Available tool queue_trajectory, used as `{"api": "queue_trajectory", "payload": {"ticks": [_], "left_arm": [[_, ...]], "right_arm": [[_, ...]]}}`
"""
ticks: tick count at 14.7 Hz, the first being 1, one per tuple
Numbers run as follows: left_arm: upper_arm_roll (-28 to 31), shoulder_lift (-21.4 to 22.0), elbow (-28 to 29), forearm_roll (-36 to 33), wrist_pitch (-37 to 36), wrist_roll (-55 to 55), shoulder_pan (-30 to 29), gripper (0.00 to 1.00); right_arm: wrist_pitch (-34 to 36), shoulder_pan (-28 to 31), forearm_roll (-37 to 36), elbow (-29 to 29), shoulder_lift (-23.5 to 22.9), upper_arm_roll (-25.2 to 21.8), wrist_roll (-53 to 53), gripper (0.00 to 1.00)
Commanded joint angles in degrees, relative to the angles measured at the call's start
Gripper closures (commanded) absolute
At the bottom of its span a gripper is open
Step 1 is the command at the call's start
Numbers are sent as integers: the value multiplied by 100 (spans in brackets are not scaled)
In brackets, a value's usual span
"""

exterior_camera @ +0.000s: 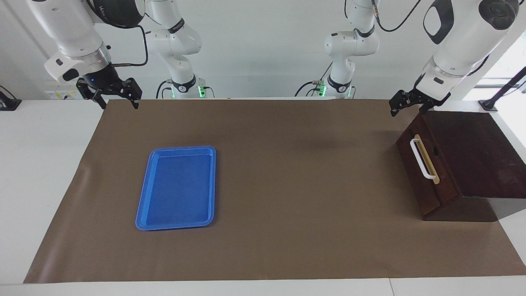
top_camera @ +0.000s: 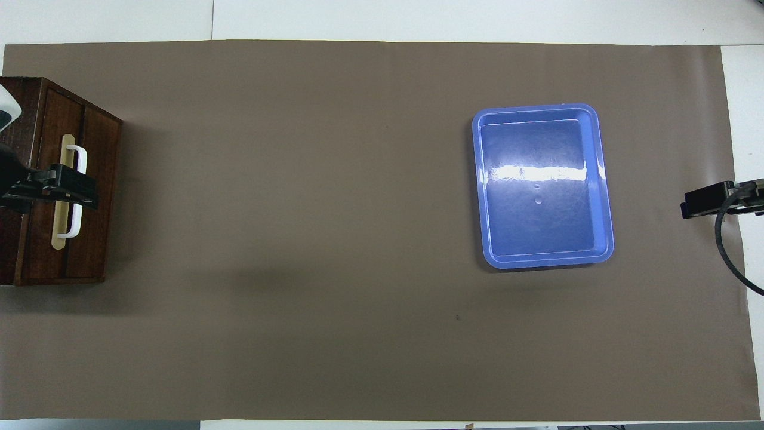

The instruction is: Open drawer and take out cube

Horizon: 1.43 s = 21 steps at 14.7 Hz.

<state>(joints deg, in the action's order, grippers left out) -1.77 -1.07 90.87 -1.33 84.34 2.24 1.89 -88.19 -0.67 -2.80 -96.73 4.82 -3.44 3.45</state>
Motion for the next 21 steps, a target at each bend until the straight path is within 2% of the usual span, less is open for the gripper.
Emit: {"api": "queue_trajectory", "payload": {"ticks": [1,5,9,11,13,16,21], "left_arm": [[63,-25,-78,-34,73,-13,66,0],[63,28,27,-34,240,-74,4,0],[63,203,606,-139,1187,-74,48,0],[54,169,808,-472,1574,-74,66,0],[45,90,1080,-683,2005,-57,118,0],[45,-182,1512,-1527,2603,-57,426,0],[45,-701,1643,-2353,3323,-92,383,0]], "right_arm": [[12,58,78,-39,72,36,24,0],[12,58,78,-39,72,36,24,0],[12,58,78,-39,72,36,33,0],[12,58,78,-39,72,36,24,0],[12,58,78,-39,72,36,24,0],[21,58,78,-48,80,36,24,0],[21,84,78,-48,80,27,33,0]]}}
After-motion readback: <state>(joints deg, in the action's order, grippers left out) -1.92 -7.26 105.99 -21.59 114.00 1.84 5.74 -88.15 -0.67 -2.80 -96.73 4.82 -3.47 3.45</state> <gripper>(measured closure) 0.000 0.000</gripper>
